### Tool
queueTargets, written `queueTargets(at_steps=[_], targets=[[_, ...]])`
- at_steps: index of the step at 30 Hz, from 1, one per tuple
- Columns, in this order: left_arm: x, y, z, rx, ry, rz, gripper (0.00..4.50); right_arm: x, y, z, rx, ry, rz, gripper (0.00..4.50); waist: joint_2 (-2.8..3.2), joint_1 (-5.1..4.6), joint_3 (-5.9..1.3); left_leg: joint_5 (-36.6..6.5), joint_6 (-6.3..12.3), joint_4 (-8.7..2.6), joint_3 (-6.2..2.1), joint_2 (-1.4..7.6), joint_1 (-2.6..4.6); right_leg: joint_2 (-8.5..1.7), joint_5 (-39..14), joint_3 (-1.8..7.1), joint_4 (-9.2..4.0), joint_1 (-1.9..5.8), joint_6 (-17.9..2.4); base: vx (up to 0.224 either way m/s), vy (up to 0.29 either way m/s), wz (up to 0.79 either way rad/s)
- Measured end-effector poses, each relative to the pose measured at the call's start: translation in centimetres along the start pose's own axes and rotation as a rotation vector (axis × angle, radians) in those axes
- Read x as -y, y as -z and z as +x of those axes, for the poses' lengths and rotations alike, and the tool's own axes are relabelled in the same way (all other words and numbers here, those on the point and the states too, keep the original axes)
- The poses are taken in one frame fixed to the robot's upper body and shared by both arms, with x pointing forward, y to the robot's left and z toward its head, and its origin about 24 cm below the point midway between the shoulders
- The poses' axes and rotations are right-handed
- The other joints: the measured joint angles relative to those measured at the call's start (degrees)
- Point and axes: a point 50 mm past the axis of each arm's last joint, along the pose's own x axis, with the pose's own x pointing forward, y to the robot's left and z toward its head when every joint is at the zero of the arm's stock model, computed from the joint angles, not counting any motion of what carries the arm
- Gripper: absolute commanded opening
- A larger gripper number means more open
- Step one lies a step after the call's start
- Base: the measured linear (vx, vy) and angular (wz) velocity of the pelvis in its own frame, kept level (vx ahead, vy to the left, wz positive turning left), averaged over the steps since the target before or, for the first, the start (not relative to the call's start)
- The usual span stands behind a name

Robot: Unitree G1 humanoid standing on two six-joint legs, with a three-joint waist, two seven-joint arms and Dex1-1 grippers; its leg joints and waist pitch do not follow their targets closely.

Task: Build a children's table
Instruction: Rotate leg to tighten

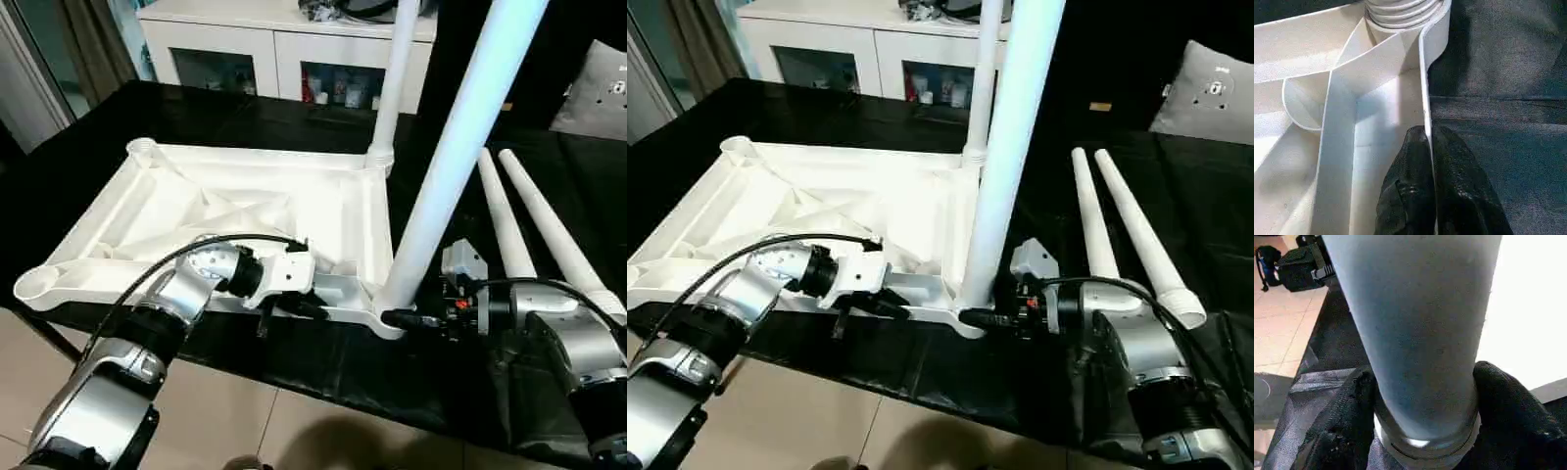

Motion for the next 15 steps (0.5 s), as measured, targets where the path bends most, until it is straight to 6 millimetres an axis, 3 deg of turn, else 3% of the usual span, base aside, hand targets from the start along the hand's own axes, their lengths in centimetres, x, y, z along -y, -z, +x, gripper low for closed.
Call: queueTargets(at_steps=[4,7,9,12,15], targets=[[0.0,0.1,0.2,0.003,-0.008,-0.029,0.00,-0.5,0.4,0.4,0.019,0.033,0.045,2.66,-0.02,0.01,-0.05,-0.01,-0.03,0.00,-0.01,0.00,0.01,0.00,-0.01,0.01,0.00,0.13,0.02,0.000,0.000,0.00],[-0.1,0.4,0.4,0.001,-0.067,-0.104,0.00,-0.4,0.4,1.5,0.042,0.123,0.103,2.66,-0.01,-0.41,-0.05,-0.07,-0.19,0.01,-0.02,0.00,0.48,0.00,-0.09,0.03,-0.01,0.49,0.18,0.000,0.000,0.00],[-0.3,0.5,0.8,-0.008,-0.146,-0.180,0.00,0.1,0.5,2.5,0.073,0.257,0.155,2.66,-0.03,-1.35,-0.04,-0.08,-0.21,0.00,-0.04,-0.01,1.02,0.00,-0.11,0.02,-0.10,0.85,0.22,0.000,0.000,0.00],[-0.9,-0.1,2.2,0.002,-0.240,-0.266,0.00,1.0,0.6,3.3,0.116,0.466,0.222,2.66,0.00,-2.92,-0.03,-0.07,-0.22,0.09,-0.11,-0.05,1.05,-0.04,-0.12,-0.06,-0.39,0.87,0.24,0.000,0.000,0.00],[-1.3,-1.1,4.2,0.031,-0.331,-0.342,0.00,2.2,0.4,3.7,0.125,0.643,0.269,2.66,0.03,-3.81,-0.02,-0.07,-0.20,0.17,-0.13,-0.06,0.94,-0.04,-0.12,-0.14,-0.74,0.89,0.24,0.000,0.000,0.00]])
